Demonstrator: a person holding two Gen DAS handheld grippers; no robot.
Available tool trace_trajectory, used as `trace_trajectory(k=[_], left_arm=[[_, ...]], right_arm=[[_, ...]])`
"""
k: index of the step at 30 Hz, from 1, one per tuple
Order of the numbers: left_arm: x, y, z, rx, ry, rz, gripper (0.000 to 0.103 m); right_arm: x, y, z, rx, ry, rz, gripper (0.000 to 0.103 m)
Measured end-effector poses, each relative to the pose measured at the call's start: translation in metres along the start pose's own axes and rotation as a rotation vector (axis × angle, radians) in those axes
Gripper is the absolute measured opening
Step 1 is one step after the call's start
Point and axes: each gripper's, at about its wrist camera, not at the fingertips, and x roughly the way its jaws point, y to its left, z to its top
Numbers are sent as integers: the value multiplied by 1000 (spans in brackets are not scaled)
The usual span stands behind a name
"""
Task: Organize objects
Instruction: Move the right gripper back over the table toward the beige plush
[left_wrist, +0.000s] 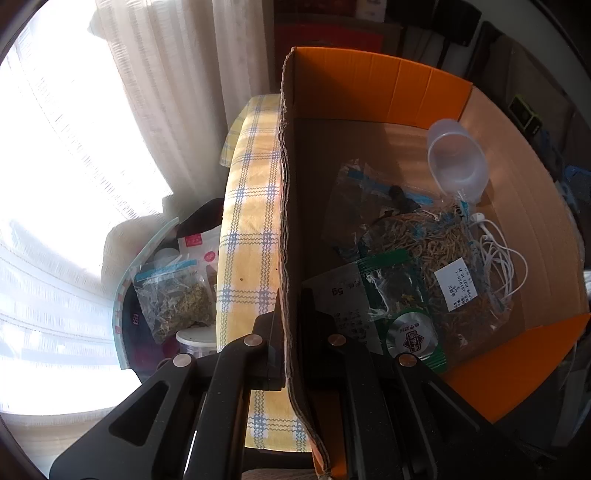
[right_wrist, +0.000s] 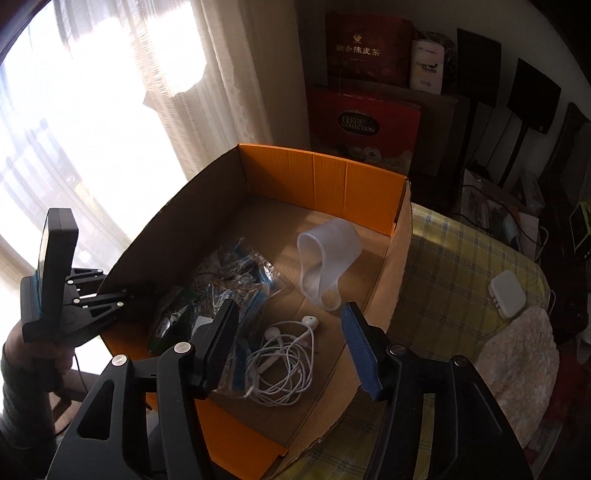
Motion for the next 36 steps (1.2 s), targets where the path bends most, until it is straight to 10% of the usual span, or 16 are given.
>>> trace_trajectory(k=[18, 36], left_arm=[[-1, 1, 0, 21, 2, 13, 5], [-2, 7, 1, 22, 10, 34, 5]], right_arm=[[-70, -167, -54, 286, -38, -324, 74], [-57, -276, -119, 598, 33, -358, 74]])
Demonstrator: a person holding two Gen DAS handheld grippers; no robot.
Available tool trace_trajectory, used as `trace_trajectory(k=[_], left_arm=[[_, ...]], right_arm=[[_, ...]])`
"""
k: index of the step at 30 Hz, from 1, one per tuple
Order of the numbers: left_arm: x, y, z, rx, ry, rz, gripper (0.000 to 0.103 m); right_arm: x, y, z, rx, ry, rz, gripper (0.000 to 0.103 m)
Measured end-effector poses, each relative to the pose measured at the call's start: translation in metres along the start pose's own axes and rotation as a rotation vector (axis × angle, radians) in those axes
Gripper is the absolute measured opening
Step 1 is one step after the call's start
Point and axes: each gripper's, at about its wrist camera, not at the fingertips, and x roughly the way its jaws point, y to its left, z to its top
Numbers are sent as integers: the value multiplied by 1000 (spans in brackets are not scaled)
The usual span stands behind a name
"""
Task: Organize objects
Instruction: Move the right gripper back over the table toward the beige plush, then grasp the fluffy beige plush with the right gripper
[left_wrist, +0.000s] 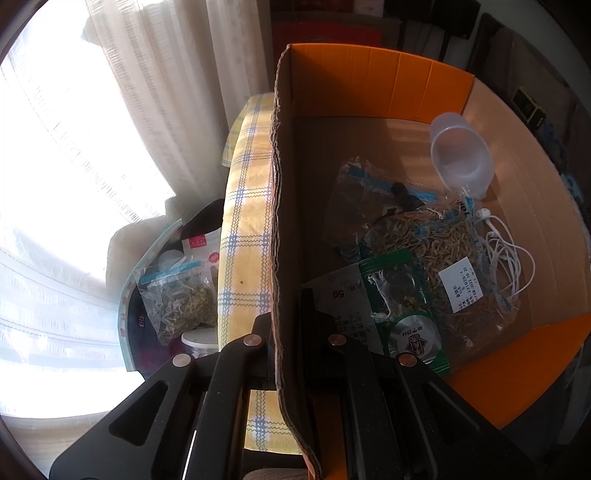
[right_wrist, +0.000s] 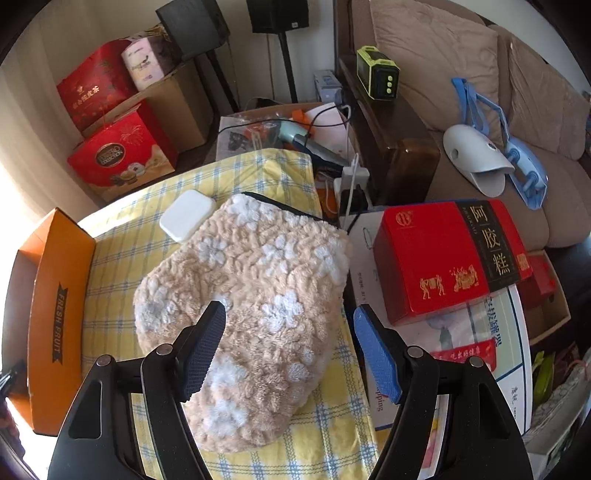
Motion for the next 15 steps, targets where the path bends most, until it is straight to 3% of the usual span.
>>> trace_trajectory(k=[7, 15], left_arm=[[0, 3, 2, 2, 2, 6, 5], [1, 3, 2, 3, 3, 5, 5]], right_arm=[[18, -9, -7, 36, 40, 16, 73], [22, 1, -8, 9, 51, 19, 64]])
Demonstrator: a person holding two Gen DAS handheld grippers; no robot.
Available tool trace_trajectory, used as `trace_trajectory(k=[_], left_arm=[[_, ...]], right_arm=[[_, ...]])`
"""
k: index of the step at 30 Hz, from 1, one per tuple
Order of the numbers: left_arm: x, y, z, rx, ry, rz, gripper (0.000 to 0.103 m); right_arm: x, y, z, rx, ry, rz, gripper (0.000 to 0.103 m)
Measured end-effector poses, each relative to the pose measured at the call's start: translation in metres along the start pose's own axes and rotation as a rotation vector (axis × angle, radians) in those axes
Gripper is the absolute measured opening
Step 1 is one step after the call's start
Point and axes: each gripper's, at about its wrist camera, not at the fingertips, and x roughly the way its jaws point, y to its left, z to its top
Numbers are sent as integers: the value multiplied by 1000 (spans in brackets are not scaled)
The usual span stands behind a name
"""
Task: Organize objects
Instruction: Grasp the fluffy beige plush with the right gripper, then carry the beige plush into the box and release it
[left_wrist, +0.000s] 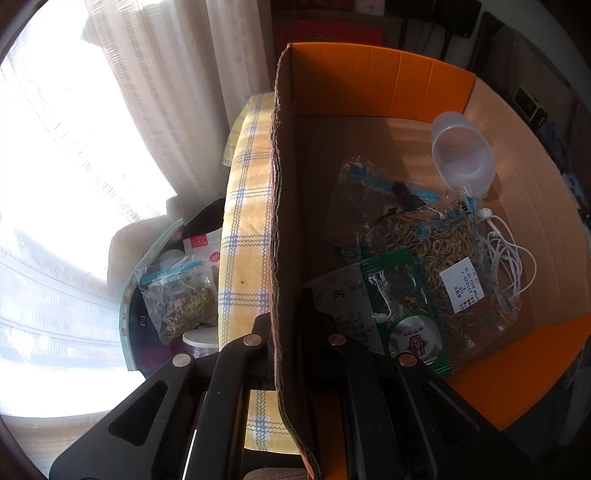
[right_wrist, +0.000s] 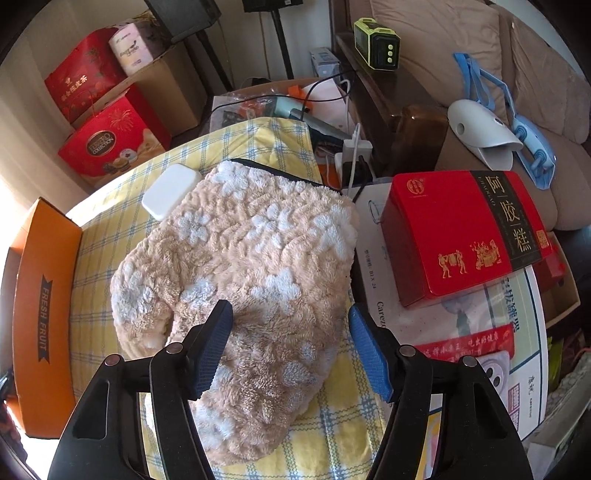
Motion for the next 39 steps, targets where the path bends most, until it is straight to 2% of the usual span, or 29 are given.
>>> trace_trajectory(k=[4, 8, 10, 15, 24, 39], left_arm=[[0, 1, 0, 0, 0, 0, 5], [0, 2, 0, 0, 0, 0, 5], [0, 1, 0, 0, 0, 0, 5], [0, 0, 0, 0, 0, 0, 5], [0, -1, 1, -1, 0, -1, 5], [4, 12, 4, 8, -3, -14, 5]], right_arm=[[2, 5, -1, -19, -3, -35, 50], [2, 7, -1, -36, -10, -59, 43], [1, 7, -1, -38, -23, -60, 29], [-5, 11, -2, -62, -60, -54, 15], [-24, 20, 0, -74, -117, -34, 10], [-104, 69, 21, -187, -279, -18, 9]])
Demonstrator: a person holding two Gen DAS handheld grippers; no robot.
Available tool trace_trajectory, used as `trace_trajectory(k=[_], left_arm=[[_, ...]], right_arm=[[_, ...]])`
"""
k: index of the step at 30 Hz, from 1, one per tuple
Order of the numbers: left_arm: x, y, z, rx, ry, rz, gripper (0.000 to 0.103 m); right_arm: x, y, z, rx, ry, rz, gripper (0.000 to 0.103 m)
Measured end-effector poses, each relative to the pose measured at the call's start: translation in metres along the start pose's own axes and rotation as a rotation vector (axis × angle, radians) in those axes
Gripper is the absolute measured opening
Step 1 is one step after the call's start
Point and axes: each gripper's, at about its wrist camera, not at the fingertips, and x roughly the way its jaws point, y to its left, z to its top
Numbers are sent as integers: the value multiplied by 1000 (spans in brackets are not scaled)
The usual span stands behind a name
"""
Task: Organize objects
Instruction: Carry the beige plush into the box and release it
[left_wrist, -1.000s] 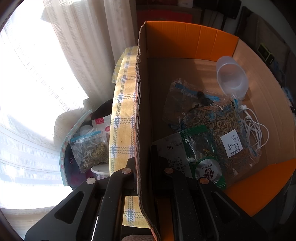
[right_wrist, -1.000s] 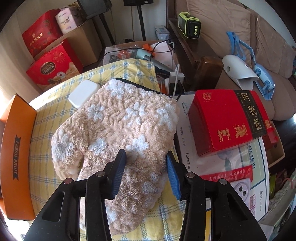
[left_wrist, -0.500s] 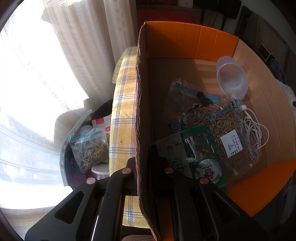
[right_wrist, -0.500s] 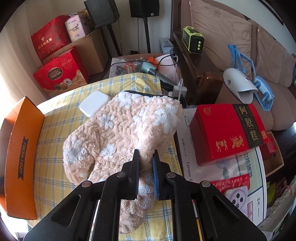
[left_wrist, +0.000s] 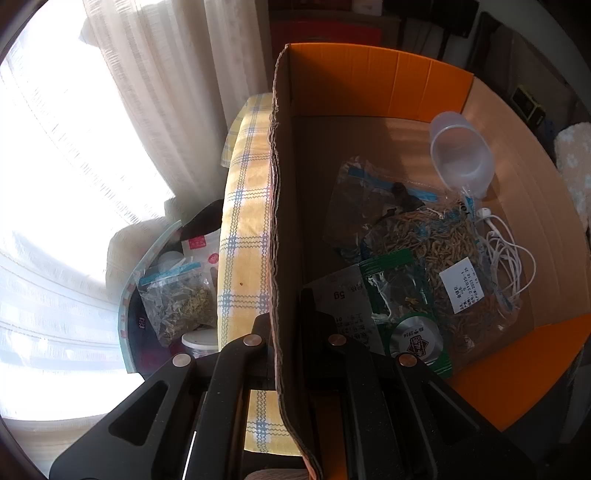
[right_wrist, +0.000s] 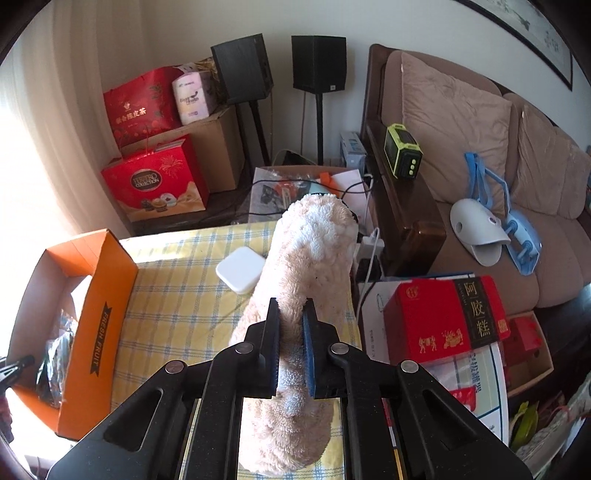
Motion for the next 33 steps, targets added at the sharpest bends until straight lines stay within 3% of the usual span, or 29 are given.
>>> trace_trajectory(k=[10, 15, 23, 25, 33], left_arm=[[3, 14, 2, -7, -5, -14, 5], [-4, 3, -7, -7, -5, -15, 5], [-1, 10, -5, -11, -6, -25, 5], [-6, 3, -18, -14, -7, -27, 5], [-10, 2, -26, -6, -6, -22, 5]], right_arm=[[-35, 51, 38, -109, -49, 82, 9], [-45, 92, 49, -160, -67, 151, 9], [-47, 167, 57, -253, -67, 251, 9], [-47, 186, 57, -274, -64, 280, 9], [-22, 267, 49, -329, -5, 403, 9]])
